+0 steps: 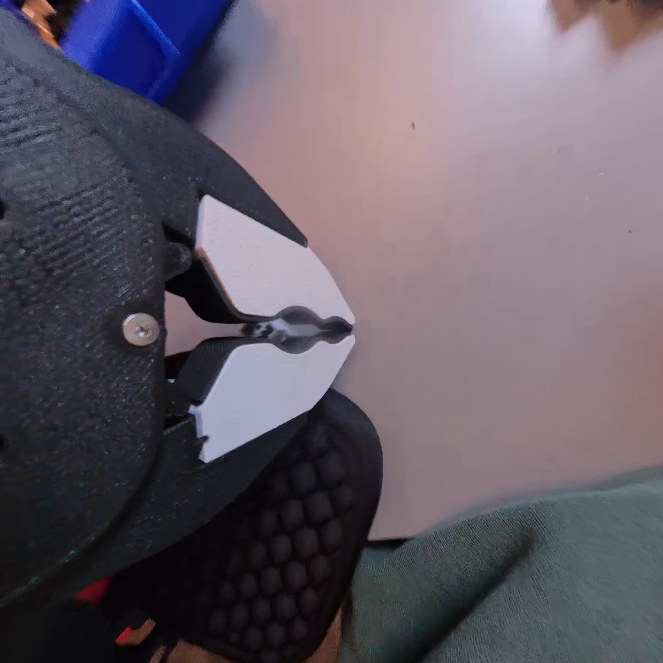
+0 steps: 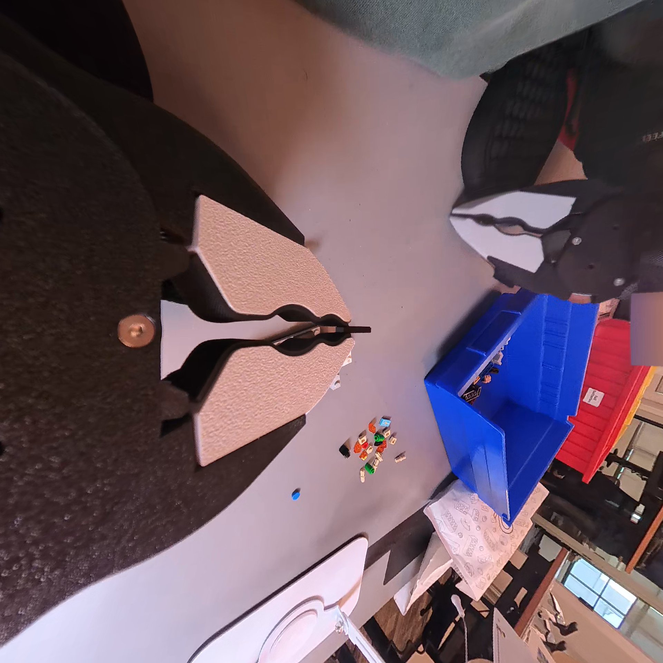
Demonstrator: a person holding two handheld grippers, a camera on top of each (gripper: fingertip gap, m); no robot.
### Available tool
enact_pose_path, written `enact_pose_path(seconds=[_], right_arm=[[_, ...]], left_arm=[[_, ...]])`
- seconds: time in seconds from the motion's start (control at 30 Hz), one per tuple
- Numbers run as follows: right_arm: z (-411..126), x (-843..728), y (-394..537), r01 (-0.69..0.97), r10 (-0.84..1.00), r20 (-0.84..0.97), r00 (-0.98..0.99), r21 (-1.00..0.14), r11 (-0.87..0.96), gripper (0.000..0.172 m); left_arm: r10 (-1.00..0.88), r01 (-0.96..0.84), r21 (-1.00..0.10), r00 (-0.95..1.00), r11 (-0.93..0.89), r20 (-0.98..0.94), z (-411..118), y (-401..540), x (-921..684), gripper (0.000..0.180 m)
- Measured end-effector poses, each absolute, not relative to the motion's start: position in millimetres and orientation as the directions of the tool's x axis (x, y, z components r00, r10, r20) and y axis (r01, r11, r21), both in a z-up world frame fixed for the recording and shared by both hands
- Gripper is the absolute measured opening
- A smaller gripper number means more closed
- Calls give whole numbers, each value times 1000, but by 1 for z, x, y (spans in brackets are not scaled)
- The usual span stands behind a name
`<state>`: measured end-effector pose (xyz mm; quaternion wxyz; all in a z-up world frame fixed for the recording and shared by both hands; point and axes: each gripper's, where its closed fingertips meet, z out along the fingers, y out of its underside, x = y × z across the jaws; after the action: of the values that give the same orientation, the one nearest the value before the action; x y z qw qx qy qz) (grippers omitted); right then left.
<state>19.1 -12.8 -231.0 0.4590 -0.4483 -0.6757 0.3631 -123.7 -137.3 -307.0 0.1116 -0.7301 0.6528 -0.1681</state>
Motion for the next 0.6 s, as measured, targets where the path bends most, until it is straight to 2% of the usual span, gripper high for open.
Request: enact_pose_path(seconds=[0.1,0.3,0.33,0.37,0.43,0.53,0.6], right_arm=[[-230,19,-13,270,940,293,-177,-904,332,3],[-229,21,-14,271,937,303,-173,-900,341,3],[-229,21,-14,273,937,303,-172,-900,341,3],[-230,21,-13,274,937,303,-172,-899,341,3],[-230,21,-13,279,937,303,-172,-898,341,3],[-231,21,-13,283,938,301,-172,-897,340,3],[-232,21,-12,284,939,298,-171,-898,337,3]], left_arm=[[-988,-887,-440,154,-138,-1,-282,-120,-130,1],[-949,-864,-466,284,-191,-138,-244,-99,-160,1],[-946,-864,-453,302,-221,-116,-246,-102,-164,19],[-943,-872,-415,321,-258,-89,-252,-107,-169,32],[-936,-889,-329,349,-319,-34,-266,-119,-181,45],[-919,-903,-181,393,-389,16,-291,-135,-201,48],[-914,-911,-73,406,-405,2,-307,-139,-218,43]])
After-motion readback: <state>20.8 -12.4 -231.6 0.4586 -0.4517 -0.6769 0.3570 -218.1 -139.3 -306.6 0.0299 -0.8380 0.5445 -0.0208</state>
